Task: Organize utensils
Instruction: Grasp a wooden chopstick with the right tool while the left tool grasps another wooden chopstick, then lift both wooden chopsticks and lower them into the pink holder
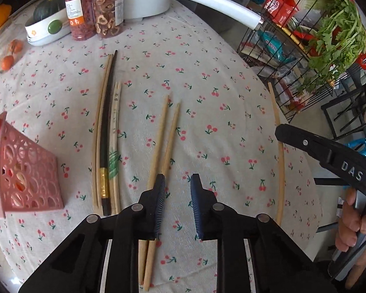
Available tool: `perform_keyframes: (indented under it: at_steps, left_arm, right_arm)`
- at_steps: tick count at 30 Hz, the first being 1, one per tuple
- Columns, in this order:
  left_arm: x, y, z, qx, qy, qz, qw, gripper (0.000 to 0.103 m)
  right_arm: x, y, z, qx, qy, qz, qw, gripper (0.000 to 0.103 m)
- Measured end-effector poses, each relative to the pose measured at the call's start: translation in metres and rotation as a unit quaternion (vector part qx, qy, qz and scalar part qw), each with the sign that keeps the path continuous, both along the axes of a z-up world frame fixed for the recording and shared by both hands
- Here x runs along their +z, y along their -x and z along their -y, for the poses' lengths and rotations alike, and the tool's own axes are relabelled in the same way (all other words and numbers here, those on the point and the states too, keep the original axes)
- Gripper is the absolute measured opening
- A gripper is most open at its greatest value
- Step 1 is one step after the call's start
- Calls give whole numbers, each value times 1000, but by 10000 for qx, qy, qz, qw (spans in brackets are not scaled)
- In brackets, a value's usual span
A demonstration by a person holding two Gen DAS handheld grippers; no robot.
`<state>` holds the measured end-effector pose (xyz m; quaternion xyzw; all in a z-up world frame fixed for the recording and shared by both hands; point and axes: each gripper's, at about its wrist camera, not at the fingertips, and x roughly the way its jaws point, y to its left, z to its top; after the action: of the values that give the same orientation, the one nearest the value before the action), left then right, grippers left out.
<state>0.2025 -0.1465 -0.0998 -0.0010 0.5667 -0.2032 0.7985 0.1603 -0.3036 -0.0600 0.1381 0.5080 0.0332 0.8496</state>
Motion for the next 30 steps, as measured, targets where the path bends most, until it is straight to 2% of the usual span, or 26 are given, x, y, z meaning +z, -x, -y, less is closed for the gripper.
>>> perform_keyframes:
  at_steps: [4,10,15,16,18,21,30]
  left_arm:
    - [-12,-22,8,31,-129,-106,9999,16]
    - [-30,-39,22,44,-400,-279,9988,15]
    - [-30,-38,27,-88,-564,-154,9983,14]
    - [-30,-38,29,-98,-621,-116,9980,9]
    - [-30,-36,27,-103,-634,-65,9979,7]
    - [-21,-28,20,-109,-517,74,9986,6]
    - [45,27,-22,-155,-29,891,9959,6]
  right_arm:
    - [-1,-2,5,11,-97,-17,10000,4]
    - [-3,-6,8,39,-200,-33,9998,4]
    - [-3,-7,9,7,-262,-47,9996,4]
    - [-3,-7,9,7,-263,-51,9996,4]
    - [-3,-7,7,19,-249,-49,9997,4]
    - [0,-4,5,17,-232,-14,9997,4]
    - [19,11,-11,42,-122,290,9995,5]
